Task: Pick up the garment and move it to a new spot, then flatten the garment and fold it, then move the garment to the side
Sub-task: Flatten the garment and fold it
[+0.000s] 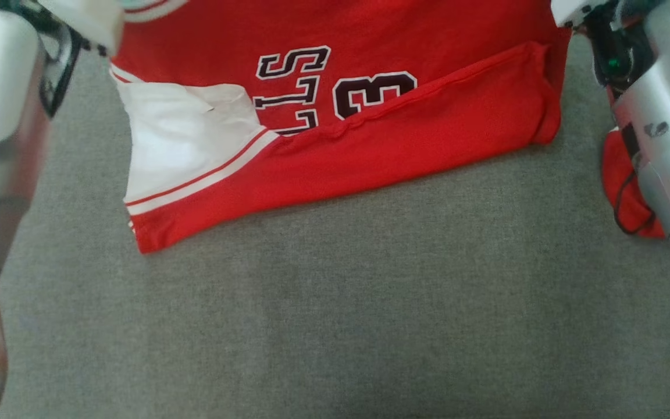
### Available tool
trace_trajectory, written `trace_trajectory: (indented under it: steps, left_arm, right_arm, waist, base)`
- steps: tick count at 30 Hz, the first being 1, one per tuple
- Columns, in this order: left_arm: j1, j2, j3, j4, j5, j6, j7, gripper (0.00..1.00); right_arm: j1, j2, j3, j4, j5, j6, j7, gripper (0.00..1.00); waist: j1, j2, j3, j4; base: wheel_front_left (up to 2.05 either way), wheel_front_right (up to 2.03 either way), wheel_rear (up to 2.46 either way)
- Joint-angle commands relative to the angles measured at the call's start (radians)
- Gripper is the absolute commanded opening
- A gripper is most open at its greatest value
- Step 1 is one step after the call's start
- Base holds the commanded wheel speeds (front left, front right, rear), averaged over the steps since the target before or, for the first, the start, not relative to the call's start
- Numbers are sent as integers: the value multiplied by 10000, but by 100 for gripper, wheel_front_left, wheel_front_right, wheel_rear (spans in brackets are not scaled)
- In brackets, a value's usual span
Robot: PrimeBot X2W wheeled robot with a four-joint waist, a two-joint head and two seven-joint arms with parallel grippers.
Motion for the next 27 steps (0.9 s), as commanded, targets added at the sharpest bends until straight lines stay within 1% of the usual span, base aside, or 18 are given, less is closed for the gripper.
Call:
trace_trajectory:
  steps: [1,4,6,11,12,14,17,22,26,27]
  left_arm:
    - [-293,383,266,-65,-80,-72,-116,0]
    - [21,326,190,109,-190,-287,-281,0]
    - [279,396,68,42,-101,-329,-398,0]
    - [1322,583,-235,-465,-142,-551,-514,0]
    - [1322,583,-235,-465,-142,-551,-514,0]
    - [1815,749,-425,-744,-227,-689,-432,0]
    - [2629,1081,-916,-1309,-540,-913,266,0]
    - [3701,1936,-1612,-2853,-1147,-996,1431,0]
    - [4480,2683,-2260,-4298,-1725,-1005,2488,0]
    - [4756,3044,-2524,-4939,-1974,-1007,2919,0]
  right_arm:
    - [26,38,103,-231,195,-7,-32,0]
    - [425,-161,363,-241,542,-7,126,0]
    - [757,-338,547,-282,784,-7,257,0]
    - [1789,-839,1117,-678,1501,-7,725,0]
    - [1789,-839,1117,-678,1501,-7,725,0]
    - [2207,-1074,1339,-850,1791,-7,956,0]
    - [2819,-1449,1739,-976,2111,-7,1483,0]
    - [3550,-2056,2346,-1201,2478,-7,2244,0]
    - [3864,-2484,2856,-1354,2522,-7,2661,0]
    - [3896,-2639,3096,-1391,2439,-7,2725,0]
  waist:
    - [-1,0,-113,95]
    - [-1,0,-322,224]
    - [-1,0,-493,317]
    - [-1,0,-1009,557]
    - [-1,0,-1009,557]
    - [-1,0,-1228,628]
    - [-1,0,-1535,718]
    - [-1,0,-1948,801]
    - [-1,0,-2162,835]
    - [-1,0,-2182,841]
  base:
    - [0,0,0]
    - [0,0,0]
    - [0,0,0]
    - [0,0,0]
    - [0,0,0]
    - [0,0,0]
    - [0,0,0]
    - [0,0,0]
    - [0,0,0]
    - [0,0,0]
